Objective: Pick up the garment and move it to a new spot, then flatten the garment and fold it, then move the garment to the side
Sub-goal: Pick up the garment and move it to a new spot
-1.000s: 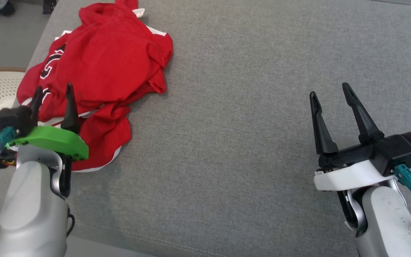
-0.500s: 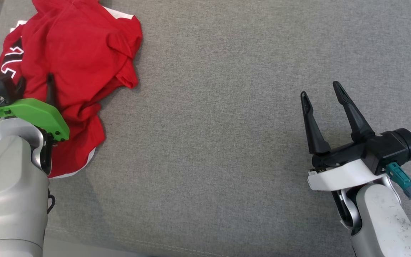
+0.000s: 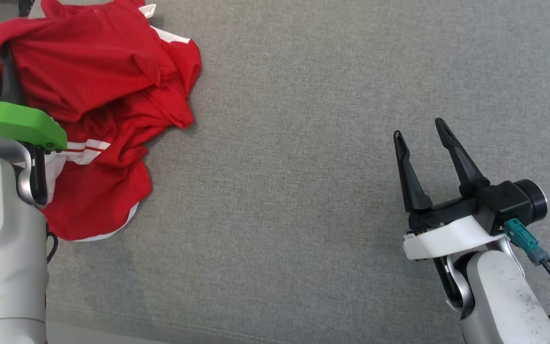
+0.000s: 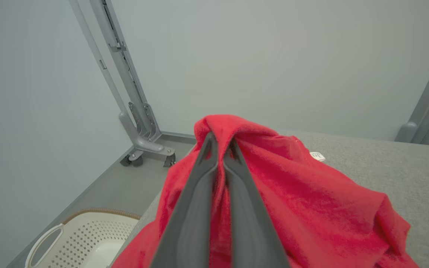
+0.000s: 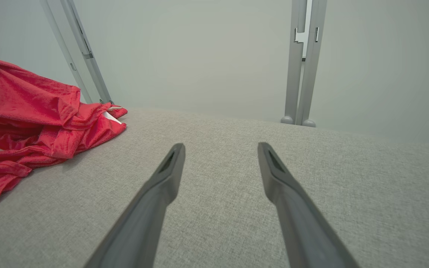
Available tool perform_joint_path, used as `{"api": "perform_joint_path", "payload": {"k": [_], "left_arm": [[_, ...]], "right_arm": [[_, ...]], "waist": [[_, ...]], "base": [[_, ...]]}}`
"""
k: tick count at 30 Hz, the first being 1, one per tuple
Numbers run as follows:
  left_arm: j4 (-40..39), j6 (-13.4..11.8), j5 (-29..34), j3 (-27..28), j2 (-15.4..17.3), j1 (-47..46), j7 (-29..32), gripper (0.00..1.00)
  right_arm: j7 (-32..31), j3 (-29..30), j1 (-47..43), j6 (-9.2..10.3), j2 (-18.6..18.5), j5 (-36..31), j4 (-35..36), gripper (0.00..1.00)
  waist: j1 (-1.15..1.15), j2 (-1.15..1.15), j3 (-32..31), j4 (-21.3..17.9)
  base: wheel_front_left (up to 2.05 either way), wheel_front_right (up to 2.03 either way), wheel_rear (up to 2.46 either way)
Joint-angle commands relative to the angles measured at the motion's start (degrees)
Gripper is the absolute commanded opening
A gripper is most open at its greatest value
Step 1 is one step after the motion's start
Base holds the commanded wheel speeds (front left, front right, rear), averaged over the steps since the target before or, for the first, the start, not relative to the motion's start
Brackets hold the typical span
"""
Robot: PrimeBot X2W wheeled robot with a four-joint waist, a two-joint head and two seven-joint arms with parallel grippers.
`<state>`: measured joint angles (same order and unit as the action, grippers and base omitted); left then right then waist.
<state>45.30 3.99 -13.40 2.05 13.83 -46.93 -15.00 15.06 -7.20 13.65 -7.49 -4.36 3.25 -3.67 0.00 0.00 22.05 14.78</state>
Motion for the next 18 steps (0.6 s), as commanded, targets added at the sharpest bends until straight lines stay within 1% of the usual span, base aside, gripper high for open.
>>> {"api": "perform_joint_path", "payload": {"k": [1,7,10,14,17,18], "left_arm": [[-3.23,-0.34,0.52,0.79,0.05,2.42,-0.20,0.00],[-16.03,0.46,1.44,2.14,-1.00,6.57,-0.22,0.00],[-20.68,0.89,1.69,2.01,-1.48,8.14,-0.15,0.00],[-26.90,1.52,1.49,0.60,-2.43,10.36,-0.15,0.00],[-29.61,1.76,1.10,-0.48,-3.08,10.93,0.23,0.00],[-31.89,1.99,0.85,-1.62,-3.69,11.37,1.20,0.00]], "right_arm": [[0.18,-0.05,-0.57,-0.01,0.19,0.43,-0.28,1.00],[0.17,0.74,-1.52,-0.01,1.14,1.52,-1.12,1.00],[0.18,0.50,-1.96,-0.01,1.28,1.98,-1.35,1.00],[0.18,0.30,-3.13,-0.01,1.42,3.38,-1.30,1.00],[0.18,0.40,-3.33,-0.01,1.42,4.20,-1.13,1.00],[0.17,0.40,-3.36,-0.01,1.43,4.50,-0.84,1.00]], "waist": [[0.00,0.00,-2.65,-0.28],[0.00,0.00,-7.19,-1.75],[0.00,0.00,-8.99,-2.77],[0.00,0.00,-11.72,-5.08],[0.00,0.00,-12.56,-6.34],[0.00,0.00,-12.81,-7.57]], "base": [[0.00,0.00,0.00],[0.00,0.00,0.00],[0.00,0.00,0.00],[0.00,0.00,0.00],[0.00,0.00,0.00],[0.00,0.00,0.00]]}}
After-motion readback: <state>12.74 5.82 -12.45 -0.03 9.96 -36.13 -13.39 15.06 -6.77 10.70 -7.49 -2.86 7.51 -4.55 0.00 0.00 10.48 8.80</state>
